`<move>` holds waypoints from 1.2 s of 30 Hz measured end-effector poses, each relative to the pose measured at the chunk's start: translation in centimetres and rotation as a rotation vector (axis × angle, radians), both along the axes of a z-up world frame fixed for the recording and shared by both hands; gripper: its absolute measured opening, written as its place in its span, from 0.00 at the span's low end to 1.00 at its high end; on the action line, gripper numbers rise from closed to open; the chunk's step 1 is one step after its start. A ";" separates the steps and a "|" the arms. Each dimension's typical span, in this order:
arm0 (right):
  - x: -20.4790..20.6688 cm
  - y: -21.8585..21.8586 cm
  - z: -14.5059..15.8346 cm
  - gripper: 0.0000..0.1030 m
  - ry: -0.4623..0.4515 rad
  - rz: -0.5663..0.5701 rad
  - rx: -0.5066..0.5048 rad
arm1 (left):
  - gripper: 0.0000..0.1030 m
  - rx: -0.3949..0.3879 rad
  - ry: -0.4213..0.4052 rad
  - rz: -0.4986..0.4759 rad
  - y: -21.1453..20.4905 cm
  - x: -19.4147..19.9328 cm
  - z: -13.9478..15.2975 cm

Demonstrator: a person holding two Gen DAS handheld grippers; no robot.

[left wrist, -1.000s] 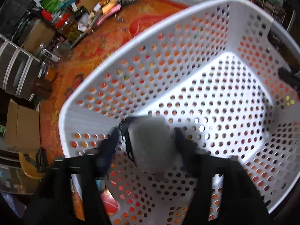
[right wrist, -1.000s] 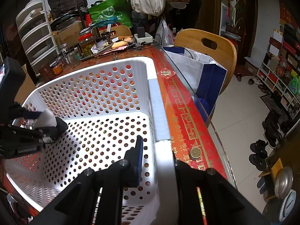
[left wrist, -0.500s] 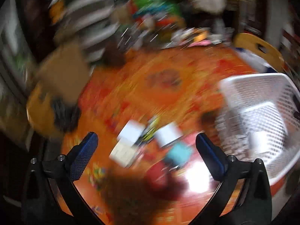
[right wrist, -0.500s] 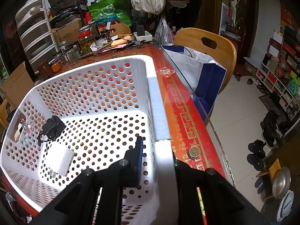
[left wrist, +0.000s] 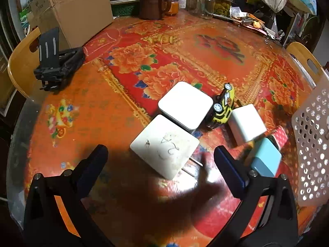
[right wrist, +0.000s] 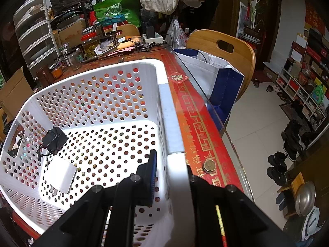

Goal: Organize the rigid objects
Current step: 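Grasp the flat white square adapter with the left tool, then carry the square adapter into the basket and release it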

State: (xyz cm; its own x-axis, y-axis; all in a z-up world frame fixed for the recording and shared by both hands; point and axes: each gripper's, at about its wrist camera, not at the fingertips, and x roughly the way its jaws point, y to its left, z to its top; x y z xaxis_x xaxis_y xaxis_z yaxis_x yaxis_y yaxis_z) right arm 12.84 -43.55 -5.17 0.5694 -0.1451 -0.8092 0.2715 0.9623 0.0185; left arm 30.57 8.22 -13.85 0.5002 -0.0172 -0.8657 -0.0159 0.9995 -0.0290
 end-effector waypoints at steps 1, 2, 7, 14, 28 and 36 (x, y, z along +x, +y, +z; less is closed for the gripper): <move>0.0 0.0 0.0 0.12 0.001 0.001 -0.002 | 0.98 -0.002 -0.003 0.005 0.0 0.1 -0.2; 0.0 0.0 0.0 0.12 0.003 0.001 -0.004 | 0.97 -0.003 -0.005 0.011 0.1 0.3 -0.2; 0.1 0.0 0.1 0.12 0.003 0.002 -0.006 | 0.86 -0.014 -0.001 0.042 1.0 0.9 -0.9; 0.1 0.0 0.0 0.12 0.005 0.001 -0.007 | 0.58 0.002 -0.047 0.015 0.0 0.7 -0.4; 0.2 0.1 0.1 0.12 0.003 0.004 -0.007 | 0.58 0.156 -0.284 0.040 -1.4 -4.4 5.2; 0.5 0.2 0.4 0.12 0.000 0.015 -0.005 | 0.58 0.204 -0.356 0.047 -3.2 -6.6 8.8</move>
